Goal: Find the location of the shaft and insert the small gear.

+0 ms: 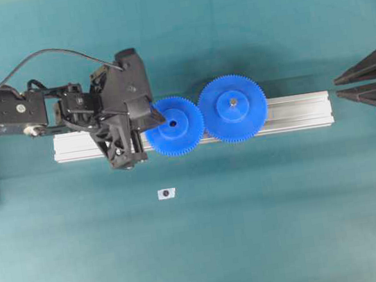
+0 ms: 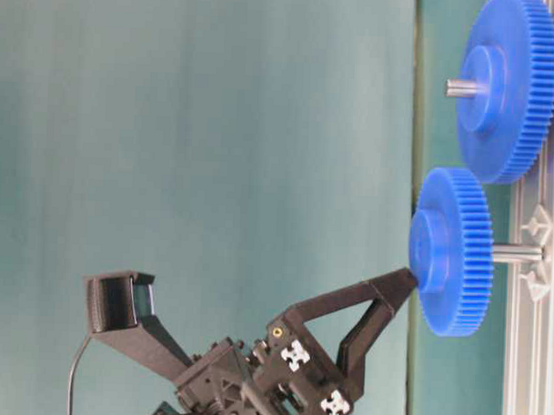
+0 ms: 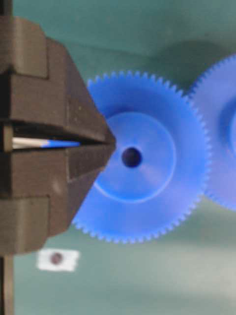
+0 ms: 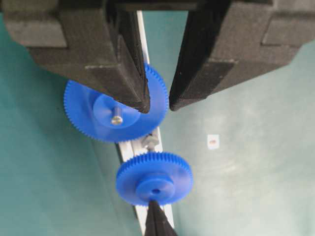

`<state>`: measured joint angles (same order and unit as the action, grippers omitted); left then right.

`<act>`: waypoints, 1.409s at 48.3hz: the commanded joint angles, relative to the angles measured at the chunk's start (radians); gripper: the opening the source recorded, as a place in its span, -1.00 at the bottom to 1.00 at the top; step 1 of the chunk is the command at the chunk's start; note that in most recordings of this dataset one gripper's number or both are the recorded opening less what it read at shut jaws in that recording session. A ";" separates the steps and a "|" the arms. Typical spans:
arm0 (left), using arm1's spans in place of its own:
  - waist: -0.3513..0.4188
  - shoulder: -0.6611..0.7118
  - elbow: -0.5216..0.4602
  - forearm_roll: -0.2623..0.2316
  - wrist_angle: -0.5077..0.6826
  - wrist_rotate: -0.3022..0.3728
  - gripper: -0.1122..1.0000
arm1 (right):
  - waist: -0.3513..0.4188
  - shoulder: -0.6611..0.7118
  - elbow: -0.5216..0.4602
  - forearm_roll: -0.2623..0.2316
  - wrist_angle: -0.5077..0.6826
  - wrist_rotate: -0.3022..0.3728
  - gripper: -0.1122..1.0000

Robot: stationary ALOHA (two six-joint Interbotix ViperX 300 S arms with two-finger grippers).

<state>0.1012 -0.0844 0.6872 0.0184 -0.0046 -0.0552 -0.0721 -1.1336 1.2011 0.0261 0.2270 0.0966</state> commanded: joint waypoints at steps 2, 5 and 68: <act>-0.008 0.005 -0.025 0.003 -0.005 -0.011 -0.79 | -0.003 0.008 -0.009 -0.002 -0.011 0.009 -0.12; -0.008 0.003 -0.041 0.003 -0.005 -0.006 -0.79 | -0.003 0.008 -0.008 -0.002 -0.009 0.009 -0.12; -0.031 -0.012 -0.097 0.003 0.086 0.029 -0.79 | -0.003 0.002 -0.002 -0.002 -0.023 0.009 -0.12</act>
<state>0.0813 -0.0706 0.5967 0.0184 0.0813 -0.0245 -0.0736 -1.1382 1.2103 0.0245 0.2132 0.0982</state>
